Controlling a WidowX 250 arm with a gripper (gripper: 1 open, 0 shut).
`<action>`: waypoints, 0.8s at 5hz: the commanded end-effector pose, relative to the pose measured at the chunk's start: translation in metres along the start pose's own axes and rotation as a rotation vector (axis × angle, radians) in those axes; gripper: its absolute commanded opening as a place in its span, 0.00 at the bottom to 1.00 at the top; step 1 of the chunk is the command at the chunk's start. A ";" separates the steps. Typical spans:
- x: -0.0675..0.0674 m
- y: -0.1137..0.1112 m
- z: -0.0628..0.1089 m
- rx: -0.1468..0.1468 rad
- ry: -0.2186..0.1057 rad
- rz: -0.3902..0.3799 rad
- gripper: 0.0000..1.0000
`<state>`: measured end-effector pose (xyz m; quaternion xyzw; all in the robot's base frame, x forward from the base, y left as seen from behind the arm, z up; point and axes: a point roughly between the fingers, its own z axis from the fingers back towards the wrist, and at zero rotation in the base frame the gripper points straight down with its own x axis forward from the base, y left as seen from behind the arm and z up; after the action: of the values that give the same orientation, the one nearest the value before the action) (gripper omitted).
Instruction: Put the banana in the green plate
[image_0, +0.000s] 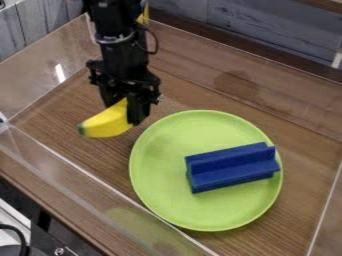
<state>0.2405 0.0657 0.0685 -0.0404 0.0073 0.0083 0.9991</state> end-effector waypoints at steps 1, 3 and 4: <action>0.015 -0.008 0.016 0.007 -0.058 -0.016 0.00; 0.033 -0.025 0.021 -0.011 -0.089 -0.025 0.00; 0.042 -0.033 0.022 -0.018 -0.102 -0.034 0.00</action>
<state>0.2756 0.0340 0.0809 -0.0530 -0.0223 -0.0046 0.9983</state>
